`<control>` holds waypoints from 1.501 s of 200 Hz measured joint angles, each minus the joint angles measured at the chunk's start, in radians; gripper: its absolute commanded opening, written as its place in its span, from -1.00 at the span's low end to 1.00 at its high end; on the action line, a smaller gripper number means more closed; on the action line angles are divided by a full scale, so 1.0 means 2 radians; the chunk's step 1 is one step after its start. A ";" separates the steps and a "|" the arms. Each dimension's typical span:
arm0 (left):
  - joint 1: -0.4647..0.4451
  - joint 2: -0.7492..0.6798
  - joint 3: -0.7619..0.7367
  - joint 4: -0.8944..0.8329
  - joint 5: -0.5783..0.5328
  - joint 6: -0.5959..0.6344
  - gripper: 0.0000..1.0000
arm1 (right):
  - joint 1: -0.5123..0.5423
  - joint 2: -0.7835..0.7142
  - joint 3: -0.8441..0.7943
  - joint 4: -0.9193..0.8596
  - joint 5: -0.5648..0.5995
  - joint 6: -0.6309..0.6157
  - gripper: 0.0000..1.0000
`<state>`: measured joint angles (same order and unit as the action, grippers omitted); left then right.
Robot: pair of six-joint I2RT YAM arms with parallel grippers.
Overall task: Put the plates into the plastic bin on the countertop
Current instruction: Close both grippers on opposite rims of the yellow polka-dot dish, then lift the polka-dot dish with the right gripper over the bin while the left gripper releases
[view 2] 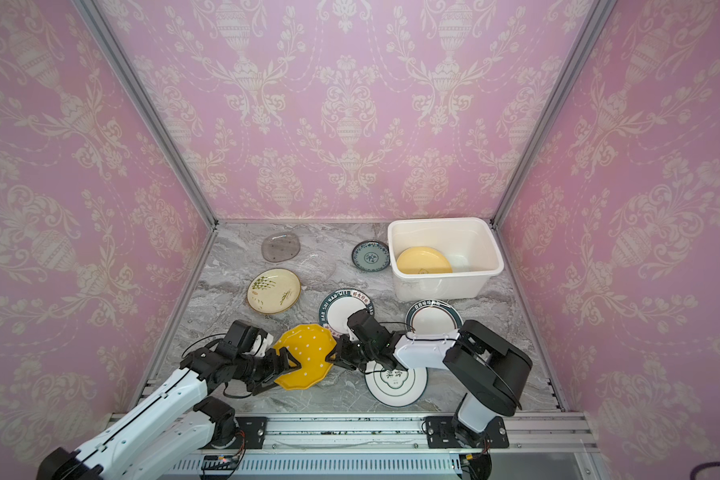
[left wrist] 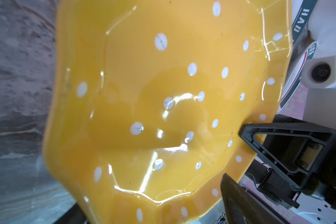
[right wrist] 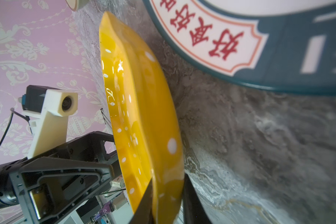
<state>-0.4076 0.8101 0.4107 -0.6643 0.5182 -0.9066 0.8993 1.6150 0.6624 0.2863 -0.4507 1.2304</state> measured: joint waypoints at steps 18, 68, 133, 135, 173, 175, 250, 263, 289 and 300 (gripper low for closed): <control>0.000 -0.007 0.005 -0.005 0.000 0.000 0.80 | 0.000 -0.010 0.000 -0.013 0.005 -0.002 -0.88; 0.000 -0.031 0.045 -0.022 -0.002 0.000 0.82 | 0.000 -0.094 0.016 -0.127 0.044 -0.039 -0.94; 0.000 -0.031 0.183 -0.065 -0.054 0.028 0.85 | -0.050 -0.235 0.108 -0.359 0.099 -0.133 -1.00; 0.000 -0.030 0.188 -0.066 -0.056 0.029 0.85 | -0.052 -0.237 0.110 -0.364 0.100 -0.135 -1.00; 0.000 -0.005 0.271 -0.085 -0.072 0.052 0.85 | -0.122 -0.274 0.184 -0.467 0.112 -0.186 -1.00; 0.000 -0.003 0.275 -0.086 -0.072 0.053 0.85 | -0.126 -0.274 0.188 -0.472 0.112 -0.188 -1.00; 0.000 0.042 0.367 -0.112 -0.072 0.086 0.85 | -0.280 -0.259 0.343 -0.588 0.058 -0.279 -1.00; 0.000 0.052 0.377 -0.121 -0.072 0.093 0.85 | -0.305 -0.248 0.357 -0.593 0.045 -0.289 -1.00; 0.000 0.080 0.401 -0.134 -0.070 0.109 0.84 | -0.358 -0.220 0.377 -0.599 0.024 -0.301 -1.00; 0.000 0.096 0.411 -0.136 -0.069 0.117 0.84 | -0.378 -0.207 0.383 -0.597 0.017 -0.302 -1.00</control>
<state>-0.4080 1.0023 1.2331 -0.9371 0.3805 -0.6720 0.1436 1.2011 1.4288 -0.9085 -0.4168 0.6270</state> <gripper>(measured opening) 0.921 0.195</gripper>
